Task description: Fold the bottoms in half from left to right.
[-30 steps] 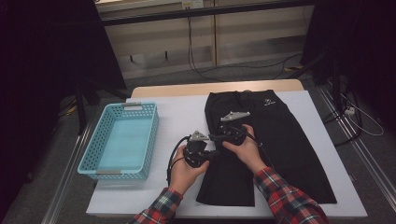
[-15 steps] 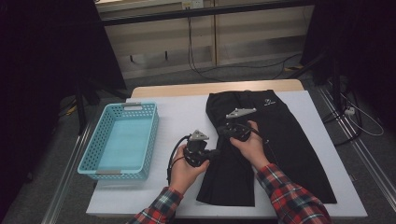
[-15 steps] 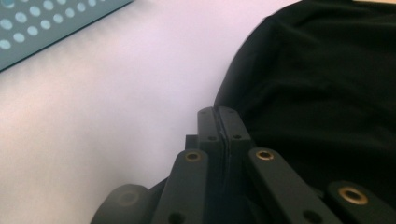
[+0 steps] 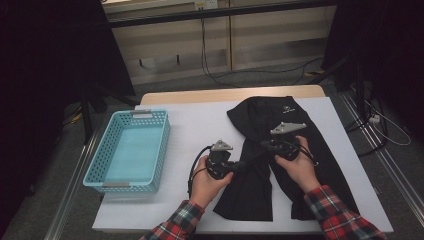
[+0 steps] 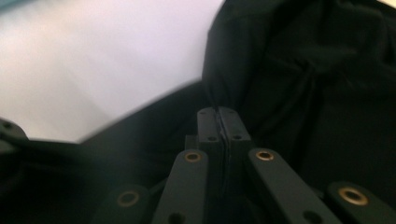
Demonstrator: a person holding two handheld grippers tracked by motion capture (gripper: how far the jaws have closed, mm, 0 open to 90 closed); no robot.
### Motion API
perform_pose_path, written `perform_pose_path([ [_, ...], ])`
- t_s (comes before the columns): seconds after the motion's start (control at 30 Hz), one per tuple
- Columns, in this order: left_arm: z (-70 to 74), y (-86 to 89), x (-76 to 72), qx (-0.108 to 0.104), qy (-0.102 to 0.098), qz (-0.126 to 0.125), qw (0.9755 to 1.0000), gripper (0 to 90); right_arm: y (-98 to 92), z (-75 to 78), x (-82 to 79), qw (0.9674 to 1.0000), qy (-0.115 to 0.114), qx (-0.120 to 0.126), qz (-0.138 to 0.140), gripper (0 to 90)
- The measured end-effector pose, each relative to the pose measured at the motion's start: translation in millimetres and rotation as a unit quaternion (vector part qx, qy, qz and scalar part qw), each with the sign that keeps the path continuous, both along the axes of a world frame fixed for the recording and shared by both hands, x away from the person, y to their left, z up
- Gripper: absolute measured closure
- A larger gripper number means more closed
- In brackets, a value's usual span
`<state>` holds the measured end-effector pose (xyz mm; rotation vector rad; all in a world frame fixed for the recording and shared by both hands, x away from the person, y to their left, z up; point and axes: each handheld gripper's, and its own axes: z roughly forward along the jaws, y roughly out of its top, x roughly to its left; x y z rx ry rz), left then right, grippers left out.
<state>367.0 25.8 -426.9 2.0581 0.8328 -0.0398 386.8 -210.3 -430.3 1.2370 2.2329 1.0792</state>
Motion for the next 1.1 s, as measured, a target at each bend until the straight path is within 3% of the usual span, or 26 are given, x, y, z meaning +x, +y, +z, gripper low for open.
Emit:
perform_pose_path([
  [0.07,-2.8,-2.1,0.1,0.006,0.003,-0.003,1.0,89.9,0.2,-3.2,0.3,0.9999,-0.01,0.0,0.001,78.2],
  [0.13,-3.8,-2.1,0.4,0.005,0.003,-0.001,1.0,89.9,2.0,-3.1,2.4,0.9997,-0.023,-0.001,0.003,75.0],
  [0.17,-4.5,-1.5,1.2,0.006,0.004,0.001,1.0,89.9,7.4,-3.0,9.3,0.9994,-0.032,0.015,0.003,66.9],
  [0.4,-4.6,1.2,2.9,0.001,0.007,0.007,1.0,89.9,32.5,-4.9,40.7,0.9989,-0.044,0.007,0.013,54.2],
  [0.57,-5.0,4.0,4.0,0.0,0.008,0.01,0.9999,89.9,43.1,-4.6,53.2,0.9985,-0.051,0.001,0.021,55.8],
  [0.63,-5.0,5.1,4.4,-0.001,0.008,0.013,0.9999,89.9,47.9,-10.4,63.6,0.9987,-0.042,-0.018,0.022,57.1],
  [0.83,-5.9,6.7,5.6,0.0,0.012,0.013,0.9998,89.9,51.5,-29.1,76.3,0.999,-0.013,-0.04,0.013,55.0],
  [0.9,-6.7,6.1,5.4,0.0,0.012,0.015,0.9998,89.9,51.6,-31.6,76.7,0.9986,-0.018,-0.048,0.012,56.3],
  [0.97,-6.6,5.5,5.6,-0.001,0.013,0.014,0.9998,89.9,50.6,-32.2,77.6,0.9981,-0.025,-0.056,0.011,63.9],
  [1.0,-5.6,5.2,5.7,-0.001,0.014,0.01,0.9999,89.9,47.9,-31.7,79.1,0.9977,-0.028,-0.061,0.006,74.4],
  [1.03,-5.2,4.6,5.5,-0.003,0.011,0.012,0.9999,89.9,46.1,-30.8,80.1,0.9975,-0.029,-0.064,0.004,79.2],
  [1.1,-4.4,4.1,5.2,-0.005,0.01,0.013,0.9999,89.9,43.7,-29.6,81.1,0.9979,-0.027,-0.058,-0.001,82.9],
])
